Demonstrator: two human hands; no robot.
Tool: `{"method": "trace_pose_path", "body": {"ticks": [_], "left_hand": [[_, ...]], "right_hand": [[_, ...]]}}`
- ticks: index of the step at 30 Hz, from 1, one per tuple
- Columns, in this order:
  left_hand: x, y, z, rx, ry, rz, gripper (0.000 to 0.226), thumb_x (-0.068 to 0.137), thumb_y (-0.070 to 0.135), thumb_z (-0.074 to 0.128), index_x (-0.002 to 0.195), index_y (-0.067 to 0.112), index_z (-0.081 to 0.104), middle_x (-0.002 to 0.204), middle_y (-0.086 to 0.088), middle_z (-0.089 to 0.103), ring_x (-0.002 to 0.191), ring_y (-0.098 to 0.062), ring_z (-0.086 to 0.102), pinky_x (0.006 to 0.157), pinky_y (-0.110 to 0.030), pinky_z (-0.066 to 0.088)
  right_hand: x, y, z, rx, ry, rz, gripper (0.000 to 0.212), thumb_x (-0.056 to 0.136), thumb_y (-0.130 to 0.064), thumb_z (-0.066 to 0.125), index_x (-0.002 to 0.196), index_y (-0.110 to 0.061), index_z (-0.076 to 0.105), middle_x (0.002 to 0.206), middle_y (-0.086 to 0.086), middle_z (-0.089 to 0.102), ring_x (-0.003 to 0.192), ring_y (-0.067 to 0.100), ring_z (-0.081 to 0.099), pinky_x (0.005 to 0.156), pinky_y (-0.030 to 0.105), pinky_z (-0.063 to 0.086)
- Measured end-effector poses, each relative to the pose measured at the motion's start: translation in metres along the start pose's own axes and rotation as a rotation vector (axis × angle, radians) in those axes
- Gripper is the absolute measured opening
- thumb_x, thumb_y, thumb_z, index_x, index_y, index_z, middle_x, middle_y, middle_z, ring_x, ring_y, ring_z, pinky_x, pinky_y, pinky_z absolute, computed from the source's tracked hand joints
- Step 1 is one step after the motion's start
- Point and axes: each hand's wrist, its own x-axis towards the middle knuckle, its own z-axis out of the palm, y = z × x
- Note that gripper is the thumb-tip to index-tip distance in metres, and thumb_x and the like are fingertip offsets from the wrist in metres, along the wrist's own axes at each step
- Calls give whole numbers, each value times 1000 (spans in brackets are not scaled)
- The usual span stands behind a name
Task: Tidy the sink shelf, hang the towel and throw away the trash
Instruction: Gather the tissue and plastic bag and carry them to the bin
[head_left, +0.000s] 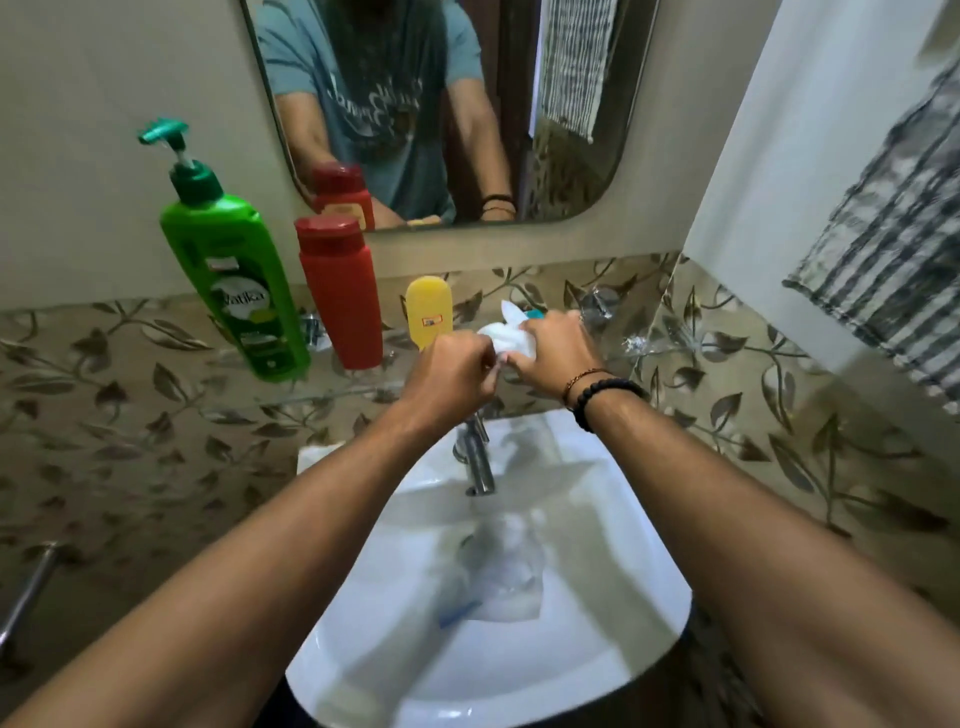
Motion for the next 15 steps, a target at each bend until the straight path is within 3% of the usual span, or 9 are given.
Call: {"method": "trace_pose_path", "body": {"ticks": [3, 8, 11, 13, 15], "left_hand": [[-15, 1, 7, -72, 75, 113, 9, 82, 9, 68, 76, 3, 64, 73, -14, 64, 65, -30, 59, 54, -36, 49], [-59, 0, 37, -133, -43, 291, 6, 77, 2, 68, 73, 1, 64, 67, -13, 62, 61, -30, 58, 53, -35, 48], [-95, -5, 76, -81, -299, 347, 9, 83, 8, 63, 76, 3, 67, 73, -14, 64, 66, -32, 61, 56, -35, 50], [-116, -9, 109, 8, -522, 319, 16, 89, 17, 58, 88, 6, 68, 87, -13, 67, 80, -32, 64, 66, -35, 51], [-135, -10, 140, 86, -678, 251, 29, 87, 33, 65, 105, 10, 66, 102, -10, 66, 96, -30, 62, 74, -35, 51]], "right_hand": [[1, 1, 6, 42, 95, 50, 22, 85, -23, 61, 93, -6, 73, 96, 20, 64, 89, 30, 48, 71, 31, 34], [-11, -6, 9, 292, 394, 22, 18, 79, -23, 71, 80, -5, 72, 86, 12, 66, 82, 22, 45, 66, 24, 30], [-16, -13, 7, 361, 462, -16, 16, 79, -22, 70, 75, -6, 69, 81, 8, 69, 79, 26, 54, 61, 25, 31], [-15, -15, 6, 395, 497, -35, 16, 79, -21, 70, 74, -7, 67, 76, 5, 68, 75, 23, 53, 59, 22, 28], [-16, -16, 6, 417, 534, -51, 16, 79, -21, 70, 72, -8, 65, 71, 2, 65, 71, 18, 51, 58, 19, 26]]}}
